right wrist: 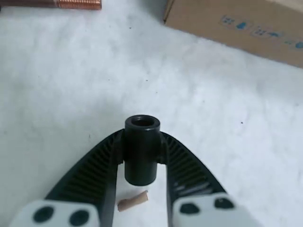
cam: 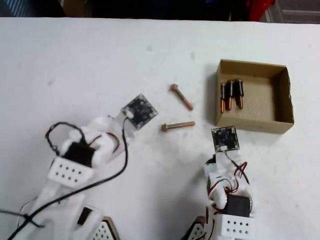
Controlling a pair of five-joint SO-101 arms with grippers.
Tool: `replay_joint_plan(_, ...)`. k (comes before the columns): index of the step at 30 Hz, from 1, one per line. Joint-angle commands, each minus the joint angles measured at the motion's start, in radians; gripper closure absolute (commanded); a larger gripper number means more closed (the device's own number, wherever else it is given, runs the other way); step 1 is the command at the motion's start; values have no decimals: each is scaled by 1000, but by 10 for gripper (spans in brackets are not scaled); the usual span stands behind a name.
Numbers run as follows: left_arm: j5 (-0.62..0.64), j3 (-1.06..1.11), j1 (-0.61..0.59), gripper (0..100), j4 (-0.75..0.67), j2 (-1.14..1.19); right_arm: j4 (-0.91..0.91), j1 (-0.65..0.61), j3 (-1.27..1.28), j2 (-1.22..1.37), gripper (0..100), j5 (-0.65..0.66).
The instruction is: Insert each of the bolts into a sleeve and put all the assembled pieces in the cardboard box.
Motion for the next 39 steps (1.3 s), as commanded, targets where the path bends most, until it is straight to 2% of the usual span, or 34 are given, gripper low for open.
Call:
replay_joint_plan(1,-12,-124,31,907,-35,99,4,8,8,-8,981,0)
replay_joint_plan(8,-21,-298,130,906,-31,341,4,12,8,-8,981,0)
replay_joint_plan(12,-106,-388,170,906,-31,486,-1,67,8,-8,981,0)
replay_joint_plan(26,-132,-749,170,905,-29,923,2,74,8,-8,981,2)
replay_joint_plan(32,-124,-844,171,905,-29,1032,4,74,8,-8,981,2)
replay_joint_plan(39,-123,-862,189,905,-14,1040,4,74,8,-8,981,2)
